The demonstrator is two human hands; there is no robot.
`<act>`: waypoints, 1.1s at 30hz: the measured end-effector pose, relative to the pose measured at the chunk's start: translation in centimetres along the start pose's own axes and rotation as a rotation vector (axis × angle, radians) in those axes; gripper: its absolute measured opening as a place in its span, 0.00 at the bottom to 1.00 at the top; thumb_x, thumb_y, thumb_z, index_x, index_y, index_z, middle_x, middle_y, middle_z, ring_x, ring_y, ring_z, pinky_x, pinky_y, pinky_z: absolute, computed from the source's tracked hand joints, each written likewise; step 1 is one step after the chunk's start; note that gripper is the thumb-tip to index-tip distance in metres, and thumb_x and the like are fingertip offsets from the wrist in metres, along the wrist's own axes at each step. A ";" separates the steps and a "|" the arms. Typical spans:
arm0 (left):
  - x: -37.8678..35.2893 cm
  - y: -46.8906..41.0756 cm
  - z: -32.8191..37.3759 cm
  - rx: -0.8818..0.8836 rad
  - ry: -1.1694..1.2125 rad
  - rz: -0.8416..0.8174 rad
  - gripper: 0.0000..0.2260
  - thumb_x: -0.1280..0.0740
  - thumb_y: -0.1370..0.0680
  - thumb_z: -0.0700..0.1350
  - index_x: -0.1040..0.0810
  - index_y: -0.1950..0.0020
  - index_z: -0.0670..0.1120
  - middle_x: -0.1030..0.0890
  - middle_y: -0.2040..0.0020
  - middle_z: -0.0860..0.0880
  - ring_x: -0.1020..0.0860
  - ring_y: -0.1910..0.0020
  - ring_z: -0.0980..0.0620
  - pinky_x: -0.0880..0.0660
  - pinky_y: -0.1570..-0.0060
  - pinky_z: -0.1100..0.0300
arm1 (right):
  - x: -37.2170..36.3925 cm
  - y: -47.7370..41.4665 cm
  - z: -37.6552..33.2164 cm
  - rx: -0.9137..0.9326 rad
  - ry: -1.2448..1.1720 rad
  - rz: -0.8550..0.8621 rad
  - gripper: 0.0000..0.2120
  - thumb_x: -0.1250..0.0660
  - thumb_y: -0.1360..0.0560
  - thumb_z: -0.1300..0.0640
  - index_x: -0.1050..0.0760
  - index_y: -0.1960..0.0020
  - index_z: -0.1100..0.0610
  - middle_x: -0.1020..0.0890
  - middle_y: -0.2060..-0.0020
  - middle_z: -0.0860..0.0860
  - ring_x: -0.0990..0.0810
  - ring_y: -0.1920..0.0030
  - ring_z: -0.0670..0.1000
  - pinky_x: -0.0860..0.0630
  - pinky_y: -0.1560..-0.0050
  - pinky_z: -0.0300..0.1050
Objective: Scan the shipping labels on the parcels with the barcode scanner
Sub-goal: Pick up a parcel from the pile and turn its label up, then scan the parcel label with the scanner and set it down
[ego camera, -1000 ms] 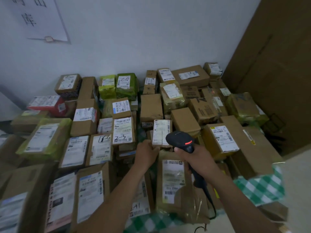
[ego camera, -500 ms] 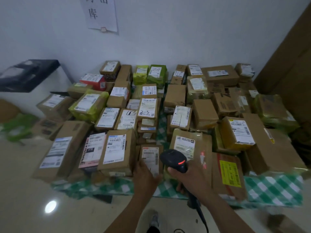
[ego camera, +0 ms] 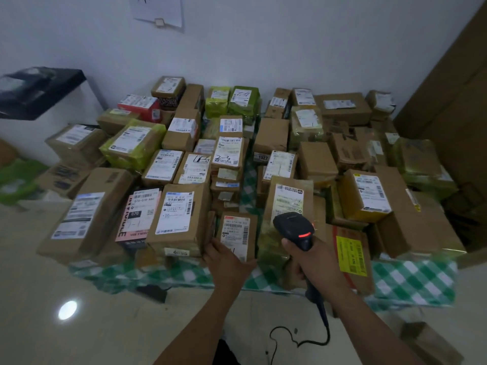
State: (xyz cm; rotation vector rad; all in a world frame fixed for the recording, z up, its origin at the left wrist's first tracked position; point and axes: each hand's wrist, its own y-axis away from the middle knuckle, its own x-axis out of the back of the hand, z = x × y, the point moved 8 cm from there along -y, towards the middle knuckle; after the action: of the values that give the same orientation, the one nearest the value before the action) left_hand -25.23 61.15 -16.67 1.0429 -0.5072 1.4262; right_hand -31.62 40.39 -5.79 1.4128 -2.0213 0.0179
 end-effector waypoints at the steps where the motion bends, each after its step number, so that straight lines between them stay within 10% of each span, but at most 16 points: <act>1: 0.1 0.4 0.0 -0.008 0.063 -0.002 0.60 0.22 0.37 0.63 0.53 0.22 0.35 0.43 0.29 0.38 0.41 0.30 0.38 0.43 0.29 0.48 | -0.1 0.3 -0.3 0.011 0.004 -0.012 0.15 0.29 0.26 0.45 0.25 0.59 0.57 0.20 0.75 0.53 0.23 0.78 0.48 0.24 0.73 0.43; 12: 8.3 5.4 0.3 -0.106 0.463 0.133 0.56 0.20 0.35 0.55 0.52 0.20 0.41 0.46 0.27 0.47 0.44 0.27 0.47 0.38 0.28 0.52 | -4.4 3.9 -4.2 0.169 -0.267 -0.231 0.04 0.28 0.26 0.52 0.22 0.57 0.50 0.17 0.64 0.48 0.19 0.65 0.42 0.23 0.60 0.36; 16: 11.9 6.3 0.4 -0.122 0.680 0.146 0.47 0.21 0.35 0.57 0.41 0.22 0.48 0.39 0.32 0.53 0.33 0.32 0.52 0.28 0.33 0.50 | -4.6 5.0 -4.6 0.117 -0.465 -0.290 0.06 0.28 0.27 0.52 0.20 0.51 0.52 0.14 0.56 0.55 0.16 0.53 0.55 0.21 0.46 0.53; 21: 13.8 5.4 1.3 -0.131 0.955 -0.016 0.22 0.23 0.31 0.53 0.29 0.42 0.65 0.21 0.39 0.49 0.20 0.43 0.50 0.20 0.45 0.49 | -3.5 5.9 -5.5 0.100 -0.707 -0.313 0.03 0.35 0.22 0.62 0.23 0.49 0.57 0.16 0.65 0.46 0.17 0.68 0.40 0.24 0.70 0.33; 27: 16.6 3.7 0.5 -0.038 1.114 -0.088 0.27 0.23 0.29 0.42 0.29 0.35 0.59 0.17 0.45 0.49 0.17 0.48 0.46 0.19 0.48 0.45 | -3.3 6.2 -7.6 0.176 -0.644 -0.354 0.10 0.32 0.24 0.59 0.24 0.43 0.57 0.16 0.53 0.51 0.14 0.61 0.46 0.20 0.64 0.39; 33: 22.6 1.0 -3.9 -0.037 0.911 0.060 0.31 0.22 0.29 0.43 0.32 0.30 0.53 0.22 0.41 0.50 0.18 0.50 0.50 0.19 0.59 0.55 | -2.8 5.6 -10.4 0.349 -0.212 -0.309 0.07 0.29 0.25 0.53 0.23 0.57 0.56 0.17 0.71 0.49 0.24 0.77 0.49 0.25 0.71 0.43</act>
State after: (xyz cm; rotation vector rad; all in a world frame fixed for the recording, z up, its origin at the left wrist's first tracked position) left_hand -24.10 76.63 0.22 0.2661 0.1045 1.7525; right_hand -30.47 48.91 2.80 2.0113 -2.0111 0.0949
